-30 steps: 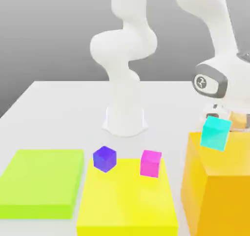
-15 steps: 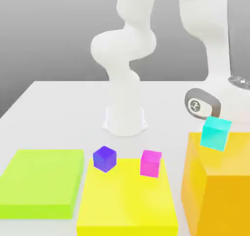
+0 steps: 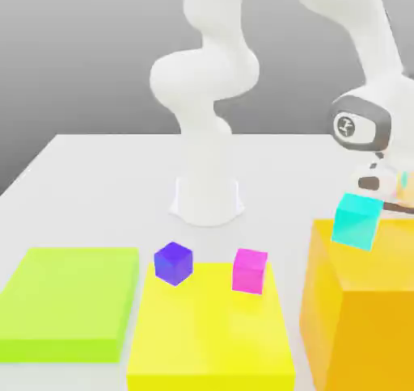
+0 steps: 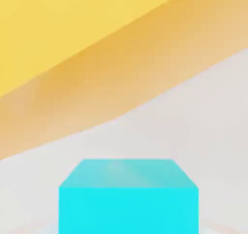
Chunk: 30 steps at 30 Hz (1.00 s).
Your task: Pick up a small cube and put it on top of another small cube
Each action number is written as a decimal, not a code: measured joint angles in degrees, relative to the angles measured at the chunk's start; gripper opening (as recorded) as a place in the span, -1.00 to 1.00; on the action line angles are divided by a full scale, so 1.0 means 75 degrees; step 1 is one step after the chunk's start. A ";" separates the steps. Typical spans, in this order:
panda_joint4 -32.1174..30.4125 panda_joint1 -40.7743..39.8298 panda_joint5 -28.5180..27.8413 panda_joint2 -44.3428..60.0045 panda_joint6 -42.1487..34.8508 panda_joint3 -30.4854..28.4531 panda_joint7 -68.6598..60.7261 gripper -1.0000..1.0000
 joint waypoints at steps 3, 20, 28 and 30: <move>0.0297 -0.0061 0.0269 -0.0402 -0.0206 0.0070 -0.0556 -1.00; -0.0439 -0.1820 -0.1478 -0.3410 -0.2208 -0.0856 -0.1035 -1.00; -0.1938 -0.2712 -0.1252 -0.3594 -0.2624 -0.1737 -0.1013 -1.00; -0.2094 -0.2757 -0.1204 -0.3176 -0.2092 -0.1817 -0.1030 -1.00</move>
